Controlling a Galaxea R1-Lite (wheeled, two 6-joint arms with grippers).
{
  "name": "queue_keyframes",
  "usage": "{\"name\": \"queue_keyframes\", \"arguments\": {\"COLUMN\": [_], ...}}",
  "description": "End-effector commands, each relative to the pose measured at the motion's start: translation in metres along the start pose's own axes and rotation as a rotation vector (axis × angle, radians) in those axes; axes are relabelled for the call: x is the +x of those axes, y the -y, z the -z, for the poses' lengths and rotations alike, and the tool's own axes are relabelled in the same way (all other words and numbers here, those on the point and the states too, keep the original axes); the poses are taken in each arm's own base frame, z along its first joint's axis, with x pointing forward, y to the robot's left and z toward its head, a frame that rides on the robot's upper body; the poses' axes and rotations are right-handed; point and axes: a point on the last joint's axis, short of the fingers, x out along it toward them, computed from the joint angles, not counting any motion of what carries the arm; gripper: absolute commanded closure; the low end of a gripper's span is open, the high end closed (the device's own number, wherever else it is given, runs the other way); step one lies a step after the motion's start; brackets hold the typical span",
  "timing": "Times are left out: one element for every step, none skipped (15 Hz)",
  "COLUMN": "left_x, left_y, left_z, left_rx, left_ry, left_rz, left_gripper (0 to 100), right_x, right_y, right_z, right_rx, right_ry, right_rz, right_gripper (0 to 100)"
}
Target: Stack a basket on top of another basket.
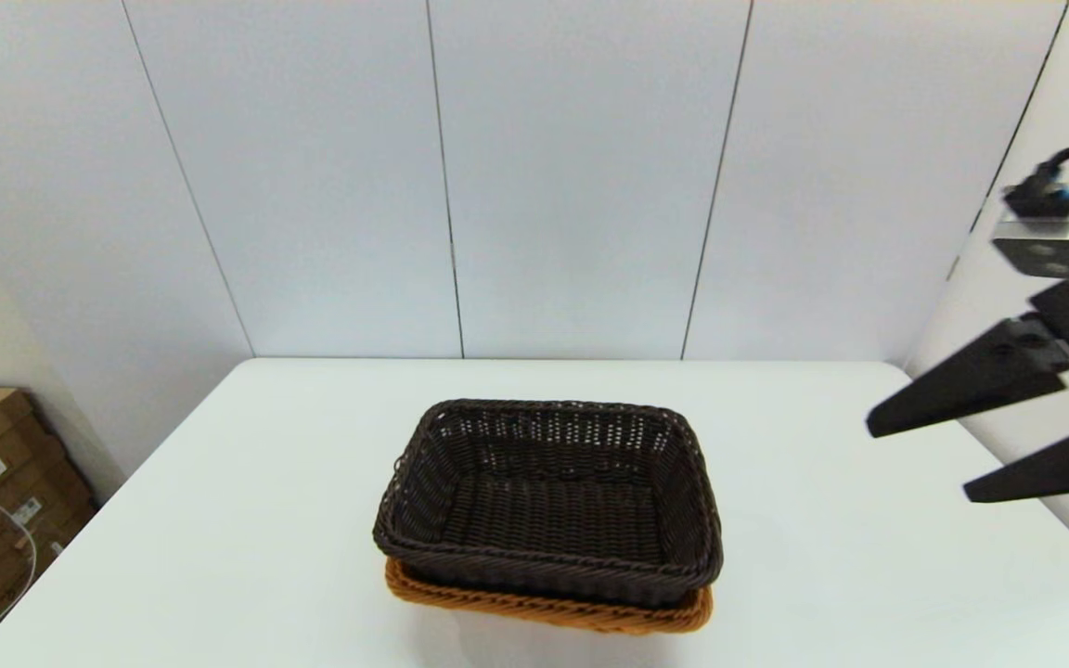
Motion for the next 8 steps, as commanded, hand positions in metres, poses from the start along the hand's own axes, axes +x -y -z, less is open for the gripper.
{"name": "queue_keyframes", "arguments": {"left_x": [0.000,0.000,0.000,0.000,0.000,0.000,0.000,0.000], "left_y": [0.000,0.000,0.000,0.000,0.000,0.000,0.000,0.000], "left_z": [0.001,0.001,0.001,0.001,0.001,0.001,0.001,0.001], "left_rx": [0.000,-0.001,0.000,-0.001,0.000,-0.001,0.000,0.000], "left_ry": [-0.006,-0.006,-0.006,-0.005,-0.006,-0.005,-0.005,-0.006], "left_rz": [-0.002,0.000,0.000,0.000,0.000,0.000,0.000,0.000], "left_gripper": [0,0,0,0,0,0,0,0], "right_x": [-0.049,-0.049,-0.047,-0.045,-0.044,-0.043,-0.042,-0.041], "right_y": [0.033,0.040,0.047,0.054,0.060,0.064,0.068,0.070], "right_z": [0.089,0.103,0.115,0.134,0.150,0.163,0.175,0.185], "right_rx": [0.057,0.070,0.071,0.060,0.052,0.045,0.042,0.040], "right_ry": [0.225,0.262,0.304,0.368,0.413,0.433,0.455,0.488], "right_rz": [0.034,0.034,0.026,0.009,0.002,-0.006,-0.010,-0.012], "right_gripper": [0,0,0,0,0,0,0,0]}}
